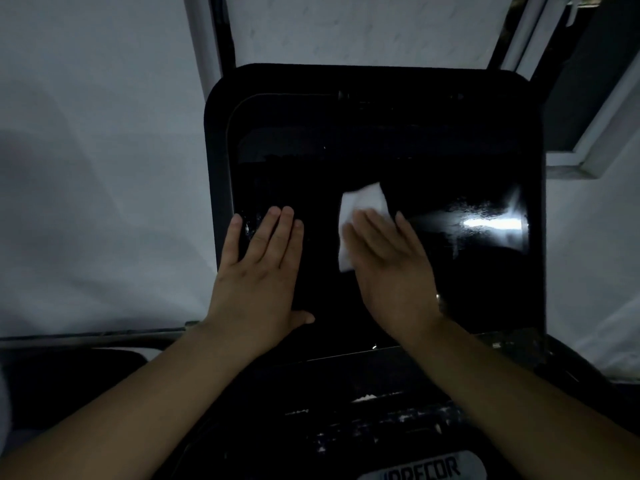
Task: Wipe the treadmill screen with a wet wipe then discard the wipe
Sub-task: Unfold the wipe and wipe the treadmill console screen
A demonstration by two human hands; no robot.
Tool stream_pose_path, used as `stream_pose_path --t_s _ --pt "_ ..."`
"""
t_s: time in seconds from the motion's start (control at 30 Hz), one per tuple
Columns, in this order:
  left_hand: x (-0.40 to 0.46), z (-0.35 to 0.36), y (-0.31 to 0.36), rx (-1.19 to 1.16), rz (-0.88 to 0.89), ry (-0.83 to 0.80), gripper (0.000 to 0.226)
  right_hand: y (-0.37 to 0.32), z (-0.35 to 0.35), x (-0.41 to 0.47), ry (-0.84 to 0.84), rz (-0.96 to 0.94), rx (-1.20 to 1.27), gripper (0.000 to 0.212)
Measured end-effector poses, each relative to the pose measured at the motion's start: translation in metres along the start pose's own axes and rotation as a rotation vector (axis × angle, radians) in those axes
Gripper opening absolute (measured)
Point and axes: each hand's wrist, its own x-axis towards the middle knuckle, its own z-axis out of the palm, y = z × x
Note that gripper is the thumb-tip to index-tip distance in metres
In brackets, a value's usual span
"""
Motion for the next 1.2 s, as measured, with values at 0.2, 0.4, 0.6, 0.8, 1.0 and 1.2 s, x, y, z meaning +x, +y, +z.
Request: stream_pose_path --t_s 0.2,0.4,0.6,0.8,1.0,1.2 --pt "-0.001 0.004 0.0 0.013 0.002 0.003 0.132 -0.035 -0.008 -0.12 -0.096 -0.008 0.113 0.044" --pt "0.0 0.004 -0.001 -0.006 0.008 0.027 0.133 -0.013 -0.005 -0.061 -0.031 -0.014 0.054 0.044" --pt "-0.001 0.003 -0.003 -0.002 0.019 0.004 0.133 0.035 -0.001 0.055 0.029 0.066 -0.057 0.046" --pt "-0.001 0.005 -0.002 -0.001 0.013 0.015 0.131 0.032 -0.002 0.031 0.04 0.077 -0.007 0.055" --pt "-0.001 0.008 -0.003 -0.005 0.022 0.029 0.132 -0.007 -0.006 -0.091 -0.052 0.097 0.128 0.047" --pt "-0.001 0.009 -0.004 0.011 0.033 0.031 0.133 -0.009 -0.008 -0.108 -0.054 0.063 0.158 0.044"
